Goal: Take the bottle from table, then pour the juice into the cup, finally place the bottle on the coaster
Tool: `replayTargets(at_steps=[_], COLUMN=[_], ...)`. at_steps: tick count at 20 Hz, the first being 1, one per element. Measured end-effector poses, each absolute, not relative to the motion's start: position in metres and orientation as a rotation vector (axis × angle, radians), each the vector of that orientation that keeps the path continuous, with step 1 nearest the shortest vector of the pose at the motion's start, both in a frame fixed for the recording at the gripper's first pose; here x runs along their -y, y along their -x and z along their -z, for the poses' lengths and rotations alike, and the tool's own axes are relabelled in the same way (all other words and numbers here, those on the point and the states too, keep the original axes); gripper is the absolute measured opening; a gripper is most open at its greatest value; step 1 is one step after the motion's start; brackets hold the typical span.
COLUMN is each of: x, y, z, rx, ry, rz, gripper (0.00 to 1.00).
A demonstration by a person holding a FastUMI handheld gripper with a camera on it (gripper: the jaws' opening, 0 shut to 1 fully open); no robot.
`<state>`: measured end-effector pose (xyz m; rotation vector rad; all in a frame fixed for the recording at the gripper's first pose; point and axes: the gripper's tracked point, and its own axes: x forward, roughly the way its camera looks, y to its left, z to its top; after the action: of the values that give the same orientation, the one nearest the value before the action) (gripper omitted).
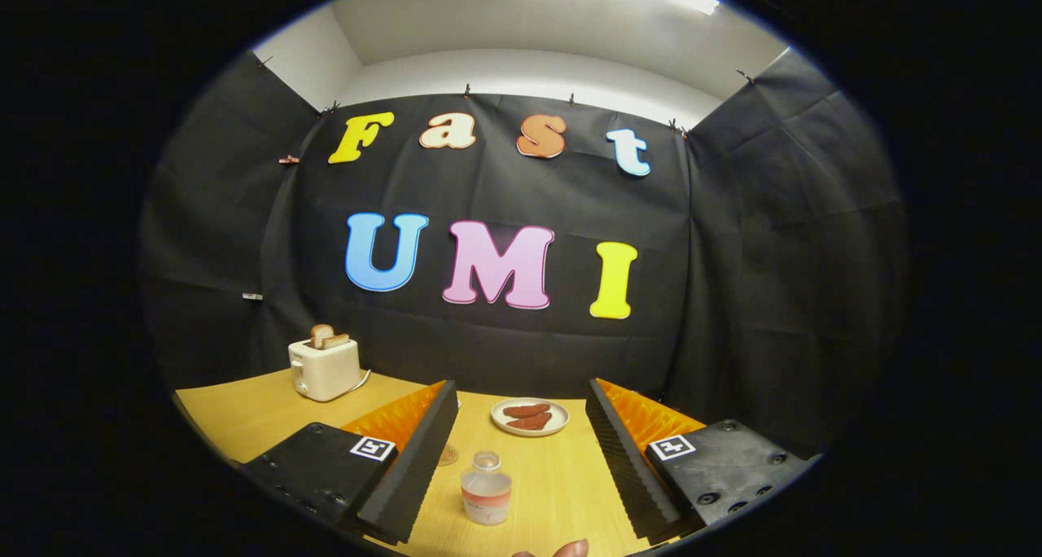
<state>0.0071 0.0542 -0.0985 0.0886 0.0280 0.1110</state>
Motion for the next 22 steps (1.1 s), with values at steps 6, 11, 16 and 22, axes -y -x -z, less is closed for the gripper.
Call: replayTargets(at_steps=[6, 11, 16, 22], x=[-0.081, -0.094, -0.101, -0.106], y=[-0.014, -0.029, -0.041, -0.054], z=[0.19, 0.238, 0.27, 0.292], rx=[-0.098, -0.148, -0.18, -0.195], ry=[-0.084, -0.099, -0.109, -0.124], rz=[-0.139, -0.141, -0.137, -0.124], gripper=[0.97, 0.97, 0.97, 0.97])
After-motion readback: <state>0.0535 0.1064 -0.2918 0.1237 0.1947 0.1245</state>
